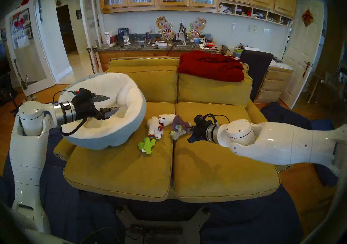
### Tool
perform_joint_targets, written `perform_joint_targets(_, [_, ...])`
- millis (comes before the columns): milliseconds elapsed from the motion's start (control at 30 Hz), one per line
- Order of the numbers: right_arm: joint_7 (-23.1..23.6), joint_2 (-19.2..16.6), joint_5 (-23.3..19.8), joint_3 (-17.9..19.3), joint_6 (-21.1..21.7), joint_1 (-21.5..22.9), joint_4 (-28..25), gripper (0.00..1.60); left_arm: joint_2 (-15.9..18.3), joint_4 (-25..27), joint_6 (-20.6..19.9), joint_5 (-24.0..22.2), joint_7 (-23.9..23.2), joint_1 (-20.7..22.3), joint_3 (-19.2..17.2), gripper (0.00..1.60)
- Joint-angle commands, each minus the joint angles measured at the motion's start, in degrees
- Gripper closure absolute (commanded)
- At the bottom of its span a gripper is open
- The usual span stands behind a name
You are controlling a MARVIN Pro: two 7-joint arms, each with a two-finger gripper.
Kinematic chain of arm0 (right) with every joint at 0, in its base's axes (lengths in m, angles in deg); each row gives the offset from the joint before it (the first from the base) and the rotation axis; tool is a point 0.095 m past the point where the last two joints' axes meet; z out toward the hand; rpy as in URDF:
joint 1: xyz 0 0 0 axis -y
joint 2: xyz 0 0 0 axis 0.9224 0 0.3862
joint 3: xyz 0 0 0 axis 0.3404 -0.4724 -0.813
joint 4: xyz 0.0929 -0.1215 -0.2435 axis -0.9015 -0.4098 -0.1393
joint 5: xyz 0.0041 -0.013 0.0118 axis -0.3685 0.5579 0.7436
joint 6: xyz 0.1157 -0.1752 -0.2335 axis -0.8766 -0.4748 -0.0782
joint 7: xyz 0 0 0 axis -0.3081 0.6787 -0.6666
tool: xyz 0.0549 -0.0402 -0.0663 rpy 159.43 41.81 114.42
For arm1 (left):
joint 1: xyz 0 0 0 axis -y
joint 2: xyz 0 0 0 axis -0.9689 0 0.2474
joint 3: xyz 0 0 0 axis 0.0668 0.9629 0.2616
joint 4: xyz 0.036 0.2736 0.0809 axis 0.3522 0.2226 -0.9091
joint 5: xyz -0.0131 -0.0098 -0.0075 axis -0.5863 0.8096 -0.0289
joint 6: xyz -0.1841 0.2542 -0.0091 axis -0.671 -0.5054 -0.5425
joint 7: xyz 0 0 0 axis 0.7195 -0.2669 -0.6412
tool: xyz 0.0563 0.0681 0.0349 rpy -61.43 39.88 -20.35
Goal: Put toys into dog bed
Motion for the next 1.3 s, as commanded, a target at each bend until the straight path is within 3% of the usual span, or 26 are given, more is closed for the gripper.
perform_joint_targets(0, [-0.6,-6.6,0.2,2.4,-1.1,4.7,-6.1,1.6,-0.6,1.1,2.5,-3.0,-2.6,2.2,-0.3,0.0])
perform_joint_targets(267, [-0.4,-12.6,0.7,2.6,-0.2,6.0,-12.1,1.6,0.0,2.6,4.2,-5.7,-9.1,1.9,0.6,0.0])
perform_joint_targets(733, [1.3,-16.7,0.8,2.0,1.0,8.7,-17.4,1.6,1.0,3.2,6.5,-3.6,-13.8,2.0,7.6,0.0])
perform_joint_targets(1000, [4.3,-17.7,1.0,1.8,0.9,9.5,-19.2,1.6,0.5,0.9,4.9,-3.6,-13.3,5.7,10.1,0.0])
perform_joint_targets(1267, [7.9,-18.5,0.5,1.7,0.5,10.4,-20.4,1.6,-0.1,-1.8,0.1,-5.8,-14.8,8.6,11.3,0.0])
